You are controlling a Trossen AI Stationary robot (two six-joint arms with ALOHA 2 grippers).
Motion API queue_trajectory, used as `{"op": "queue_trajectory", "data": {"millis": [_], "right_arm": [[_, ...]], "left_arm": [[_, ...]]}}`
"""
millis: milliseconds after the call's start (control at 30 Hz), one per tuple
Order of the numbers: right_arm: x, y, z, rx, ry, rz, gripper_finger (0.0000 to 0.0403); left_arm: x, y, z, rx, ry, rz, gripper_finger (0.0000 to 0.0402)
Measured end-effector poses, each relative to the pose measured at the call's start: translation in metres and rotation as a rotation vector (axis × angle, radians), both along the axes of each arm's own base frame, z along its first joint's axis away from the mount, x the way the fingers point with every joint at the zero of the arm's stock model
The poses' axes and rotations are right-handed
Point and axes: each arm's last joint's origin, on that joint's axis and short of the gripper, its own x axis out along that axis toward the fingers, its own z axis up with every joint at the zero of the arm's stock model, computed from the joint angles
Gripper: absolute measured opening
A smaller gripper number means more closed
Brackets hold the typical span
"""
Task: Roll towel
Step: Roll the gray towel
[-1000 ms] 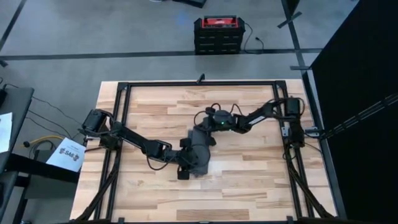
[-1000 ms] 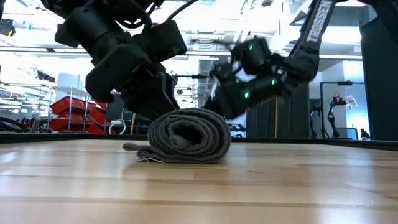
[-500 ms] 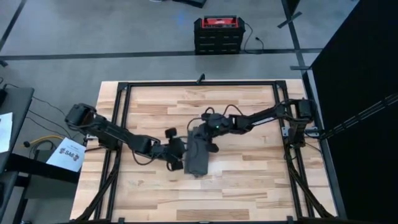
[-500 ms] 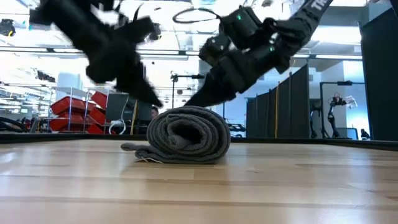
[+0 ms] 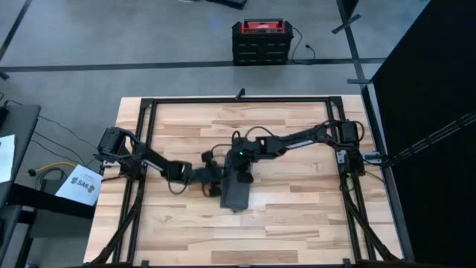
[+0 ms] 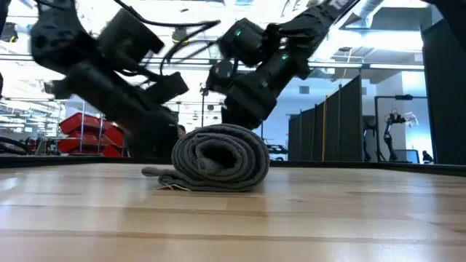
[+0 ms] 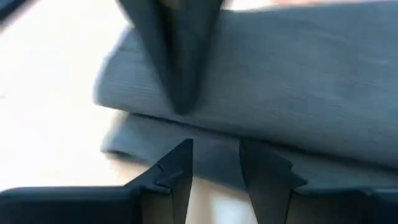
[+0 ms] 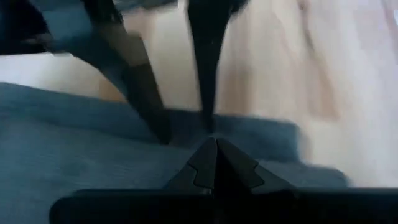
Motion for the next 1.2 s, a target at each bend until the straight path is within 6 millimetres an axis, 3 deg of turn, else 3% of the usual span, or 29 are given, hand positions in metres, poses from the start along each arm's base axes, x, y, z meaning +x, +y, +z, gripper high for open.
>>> {"op": "queue_trajectory", "data": {"millis": [167,333,500,667,1000,1200], "right_arm": [[0.004,-0.012,0.006,-0.003,0.044,-0.041,0.0],[0.002,-0.019,0.004,0.006,0.064,-0.075,0.0],[0.007,-0.023,0.0,0.014,0.033,-0.099,0.0],[0.013,-0.029,-0.024,0.043,0.116,-0.134,0.0],[0.012,-0.029,-0.018,0.043,0.175,-0.137,0.0],[0.011,-0.027,-0.017,0.038,0.205,-0.125,0.0]], "left_arm": [[-0.001,0.028,-0.002,-0.028,-0.033,0.006,0.0118],[0.002,0.043,0.0,-0.062,-0.055,-0.027,0.0118],[0.002,0.047,0.001,-0.051,-0.055,-0.029,0.0118],[0.001,0.047,-0.002,-0.064,-0.029,-0.02,0.0118],[0.009,0.047,-0.028,-0.081,-0.086,-0.017,0.0118],[0.007,0.047,-0.036,-0.085,-0.033,-0.017,0.0118]]}}
